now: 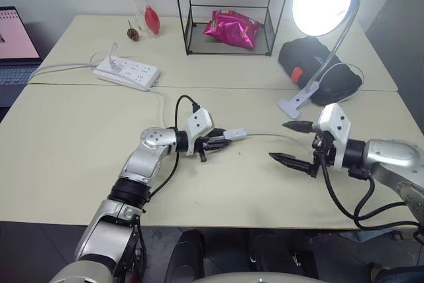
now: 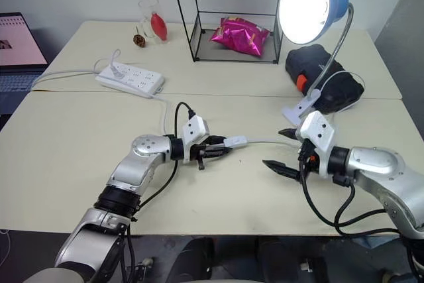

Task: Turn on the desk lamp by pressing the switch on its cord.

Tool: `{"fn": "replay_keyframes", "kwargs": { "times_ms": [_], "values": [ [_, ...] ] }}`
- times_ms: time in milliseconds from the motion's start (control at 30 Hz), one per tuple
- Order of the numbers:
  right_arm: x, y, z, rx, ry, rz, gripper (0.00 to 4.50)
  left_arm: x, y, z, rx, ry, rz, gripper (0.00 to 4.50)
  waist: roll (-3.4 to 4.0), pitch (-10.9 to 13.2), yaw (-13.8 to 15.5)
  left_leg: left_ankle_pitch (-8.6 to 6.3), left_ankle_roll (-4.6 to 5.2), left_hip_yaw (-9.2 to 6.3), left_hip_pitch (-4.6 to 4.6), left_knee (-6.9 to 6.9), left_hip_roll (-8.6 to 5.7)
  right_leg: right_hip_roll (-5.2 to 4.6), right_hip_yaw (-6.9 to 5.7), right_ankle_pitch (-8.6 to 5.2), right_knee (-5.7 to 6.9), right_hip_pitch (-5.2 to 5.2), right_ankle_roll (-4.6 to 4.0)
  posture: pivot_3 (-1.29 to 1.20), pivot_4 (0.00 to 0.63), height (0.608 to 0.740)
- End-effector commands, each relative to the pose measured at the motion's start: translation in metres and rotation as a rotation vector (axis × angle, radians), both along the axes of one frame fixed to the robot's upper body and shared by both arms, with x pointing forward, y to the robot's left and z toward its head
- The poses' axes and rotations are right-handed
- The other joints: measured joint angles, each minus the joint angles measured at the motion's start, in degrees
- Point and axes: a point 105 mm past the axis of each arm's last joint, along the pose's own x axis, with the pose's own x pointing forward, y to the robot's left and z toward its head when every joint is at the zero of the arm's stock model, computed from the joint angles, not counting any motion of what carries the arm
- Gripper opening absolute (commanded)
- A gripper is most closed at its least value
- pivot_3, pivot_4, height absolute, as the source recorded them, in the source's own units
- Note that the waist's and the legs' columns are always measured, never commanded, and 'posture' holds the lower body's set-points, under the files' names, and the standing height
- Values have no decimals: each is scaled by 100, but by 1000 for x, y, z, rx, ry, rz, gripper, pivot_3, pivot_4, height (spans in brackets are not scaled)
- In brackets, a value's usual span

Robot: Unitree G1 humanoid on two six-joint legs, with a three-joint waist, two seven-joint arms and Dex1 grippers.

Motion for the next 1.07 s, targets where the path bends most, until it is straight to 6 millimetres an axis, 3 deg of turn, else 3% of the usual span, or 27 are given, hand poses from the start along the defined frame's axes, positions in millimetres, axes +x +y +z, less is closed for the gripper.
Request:
{"fn": "replay_keyframes", "kwargs": {
  "times_ms": [33,300,467,700,867,1067],
  "values": [
    [3,-1,9,-36,-63,42,4500,-2,0,6,15,-41,-39,1885,0,0,0,0,0,0,0,0,0,0,0,0,0,0,0,0,150,740],
    [3,2,7,-39,-57,87,4500,-10,9,9,30,-60,-57,3292,0,0,11,0,0,0,1,1,-1,-3,0,0,3,0,0,0,150,740],
    [6,0,6,-59,-46,117,4500,-16,25,39,-14,-139,1,4311,-1,1,23,0,0,-2,2,2,2,-4,-1,0,8,1,-1,0,150,740],
    [16,-18,8,-110,-97,116,4500,-27,68,72,46,-223,136,4311,-1,2,22,0,0,0,5,2,1,-6,0,0,8,2,-1,0,150,740],
    [19,-27,10,-115,-107,134,4500,-39,94,83,90,-248,212,4311,0,3,25,0,0,0,6,2,3,-8,-1,0,8,1,-1,0,150,740],
    [24,-26,13,-114,-119,154,4500,-53,93,82,59,-196,225,4311,0,3,28,0,-1,2,6,4,1,-13,-1,0,9,2,-2,0,150,740]
  ]
}}
